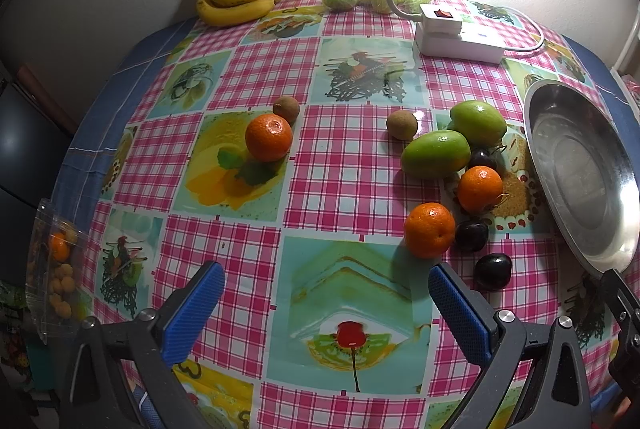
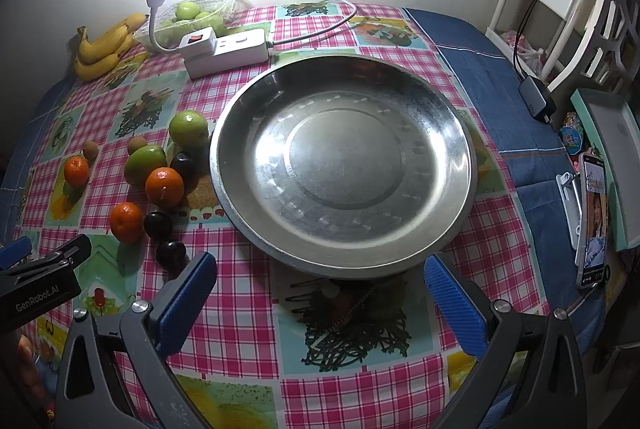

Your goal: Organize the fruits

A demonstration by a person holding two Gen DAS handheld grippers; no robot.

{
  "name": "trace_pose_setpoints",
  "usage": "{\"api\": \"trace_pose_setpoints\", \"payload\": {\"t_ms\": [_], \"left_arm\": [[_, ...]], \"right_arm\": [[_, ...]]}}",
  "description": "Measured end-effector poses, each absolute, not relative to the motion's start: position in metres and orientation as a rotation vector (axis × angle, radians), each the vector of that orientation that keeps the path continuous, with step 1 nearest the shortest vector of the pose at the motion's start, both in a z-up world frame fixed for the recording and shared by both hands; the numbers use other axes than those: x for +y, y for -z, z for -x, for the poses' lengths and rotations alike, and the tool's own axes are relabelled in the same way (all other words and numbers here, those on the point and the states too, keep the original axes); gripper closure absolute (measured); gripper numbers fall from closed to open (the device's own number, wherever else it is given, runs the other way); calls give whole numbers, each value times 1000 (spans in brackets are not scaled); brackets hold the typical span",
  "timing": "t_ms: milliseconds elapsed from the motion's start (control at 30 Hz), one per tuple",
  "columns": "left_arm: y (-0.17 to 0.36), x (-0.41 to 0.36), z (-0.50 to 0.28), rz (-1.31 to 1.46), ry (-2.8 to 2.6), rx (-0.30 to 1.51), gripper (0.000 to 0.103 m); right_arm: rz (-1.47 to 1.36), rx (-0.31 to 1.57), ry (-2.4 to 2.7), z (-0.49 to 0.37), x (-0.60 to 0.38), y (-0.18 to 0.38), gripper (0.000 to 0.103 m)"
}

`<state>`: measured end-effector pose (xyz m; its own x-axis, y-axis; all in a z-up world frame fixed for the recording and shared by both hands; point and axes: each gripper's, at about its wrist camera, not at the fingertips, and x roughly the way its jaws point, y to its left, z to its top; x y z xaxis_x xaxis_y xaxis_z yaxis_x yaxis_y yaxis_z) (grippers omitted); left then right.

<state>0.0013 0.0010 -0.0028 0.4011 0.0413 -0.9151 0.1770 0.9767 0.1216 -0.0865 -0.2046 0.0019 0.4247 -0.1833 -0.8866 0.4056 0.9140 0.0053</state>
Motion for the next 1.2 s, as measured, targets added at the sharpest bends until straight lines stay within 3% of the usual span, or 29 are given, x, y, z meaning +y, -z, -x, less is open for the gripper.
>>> {"api": "trace_pose_setpoints", "payload": {"t_ms": [1200], "left_arm": [[4, 2, -1, -209, 89, 1157, 0]], "right_arm": [[-230, 1074, 371, 87, -204, 0, 0]]}}
